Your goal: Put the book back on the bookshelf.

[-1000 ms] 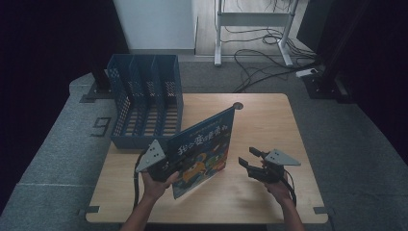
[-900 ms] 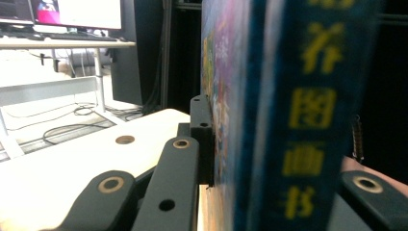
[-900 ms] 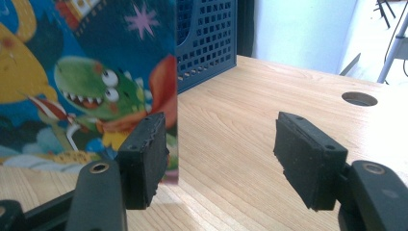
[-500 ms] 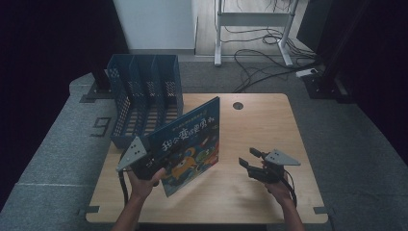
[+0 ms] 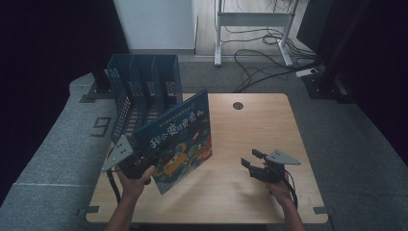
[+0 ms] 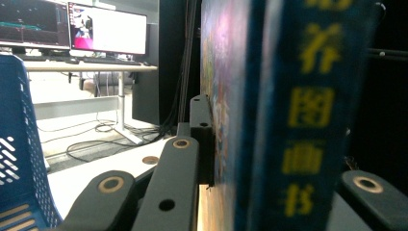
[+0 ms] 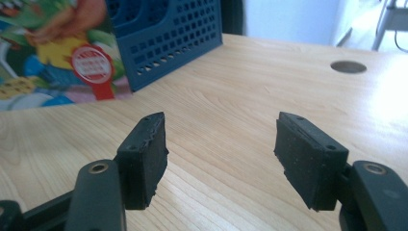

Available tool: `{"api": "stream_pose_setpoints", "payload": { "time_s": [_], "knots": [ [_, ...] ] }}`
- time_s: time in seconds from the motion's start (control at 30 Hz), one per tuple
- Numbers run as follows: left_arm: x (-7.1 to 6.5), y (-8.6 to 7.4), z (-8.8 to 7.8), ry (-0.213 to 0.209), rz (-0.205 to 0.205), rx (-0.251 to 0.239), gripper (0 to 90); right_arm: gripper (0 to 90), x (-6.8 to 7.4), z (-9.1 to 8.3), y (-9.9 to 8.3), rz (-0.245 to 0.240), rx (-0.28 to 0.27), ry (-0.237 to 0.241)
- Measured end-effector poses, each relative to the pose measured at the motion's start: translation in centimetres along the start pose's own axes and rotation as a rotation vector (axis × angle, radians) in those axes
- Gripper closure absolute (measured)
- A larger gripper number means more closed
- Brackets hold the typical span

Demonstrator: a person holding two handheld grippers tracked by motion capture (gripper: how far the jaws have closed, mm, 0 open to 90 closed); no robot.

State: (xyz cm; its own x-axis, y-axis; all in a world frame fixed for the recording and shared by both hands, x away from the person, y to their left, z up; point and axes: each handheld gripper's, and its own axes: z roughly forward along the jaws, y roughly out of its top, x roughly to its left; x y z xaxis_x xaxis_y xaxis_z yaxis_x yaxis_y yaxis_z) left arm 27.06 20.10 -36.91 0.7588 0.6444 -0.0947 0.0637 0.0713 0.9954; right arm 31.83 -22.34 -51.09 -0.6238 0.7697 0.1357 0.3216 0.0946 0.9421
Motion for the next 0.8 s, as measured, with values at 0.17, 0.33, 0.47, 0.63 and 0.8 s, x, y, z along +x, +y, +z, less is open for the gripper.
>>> {"api": "stream_pose_setpoints", "payload": {
  "time_s": [0.17,0.33,0.47,0.63,0.8],
  "knots": [
    [0.3,0.6,-0.5,0.015,0.0,-0.018,82.2,34.7,-0.4,0.4,-0.4,0.039,0.038,-0.031],
    [0.4,1.2,-1.0,0.024,-0.007,-0.031,82.2,34.7,-0.5,1.1,-0.8,0.05,0.081,-0.046],
    [0.4,1.6,-1.2,0.031,-0.007,-0.041,82.2,33.8,-0.5,1.6,-1.2,0.047,0.115,-0.065],
    [0.4,2.1,-1.5,0.035,-0.013,-0.046,82.2,33.7,-1.0,1.4,-1.6,0.097,0.127,-0.12],
    [0.4,2.7,-1.5,0.046,0.003,-0.039,82.2,33.7,-1.7,1.2,-1.9,0.13,0.132,-0.155]
  ]
}}
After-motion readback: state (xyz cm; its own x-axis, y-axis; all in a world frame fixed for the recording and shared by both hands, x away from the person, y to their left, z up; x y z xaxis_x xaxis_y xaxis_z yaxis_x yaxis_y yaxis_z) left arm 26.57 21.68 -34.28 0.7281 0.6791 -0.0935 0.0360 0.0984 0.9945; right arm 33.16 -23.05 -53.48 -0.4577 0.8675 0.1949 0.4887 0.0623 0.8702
